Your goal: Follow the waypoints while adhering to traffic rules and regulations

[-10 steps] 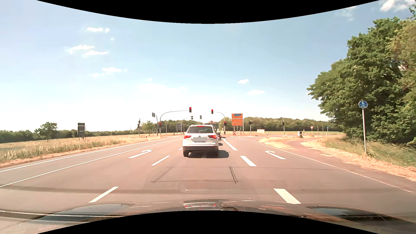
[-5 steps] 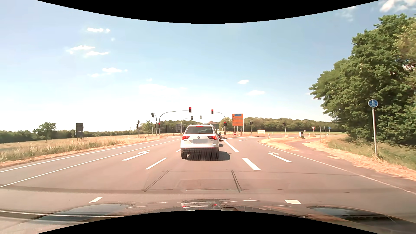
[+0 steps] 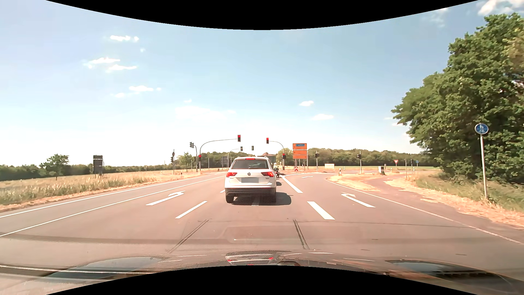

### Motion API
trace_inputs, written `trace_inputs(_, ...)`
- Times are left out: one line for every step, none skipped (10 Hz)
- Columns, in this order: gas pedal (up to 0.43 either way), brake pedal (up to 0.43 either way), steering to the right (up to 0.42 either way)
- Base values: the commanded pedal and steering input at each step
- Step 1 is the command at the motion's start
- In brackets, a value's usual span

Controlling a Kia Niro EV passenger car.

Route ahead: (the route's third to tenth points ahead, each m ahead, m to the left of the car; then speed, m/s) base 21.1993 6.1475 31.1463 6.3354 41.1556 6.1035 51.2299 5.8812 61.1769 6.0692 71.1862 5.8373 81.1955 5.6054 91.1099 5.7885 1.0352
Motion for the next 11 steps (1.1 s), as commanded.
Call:
trace_inputs(0.0, 0.0, -0.005)
trace_inputs(0.0, 0.0, -0.005)
trace_inputs(0.0, 0.0, -0.006)
trace_inputs(0.0, 0.0, -0.006)
trace_inputs(0.0, 0.0, -0.006)
trace_inputs(0.0, 0.0, -0.006)
trace_inputs(0.0, 0.0, -0.005)
trace_inputs(0.0, 0.0, -0.005)
trace_inputs(0.0, 0.0, -0.006)
trace_inputs(0.0, 0.0, -0.005)
trace_inputs(0.0, 0.0, -0.005)
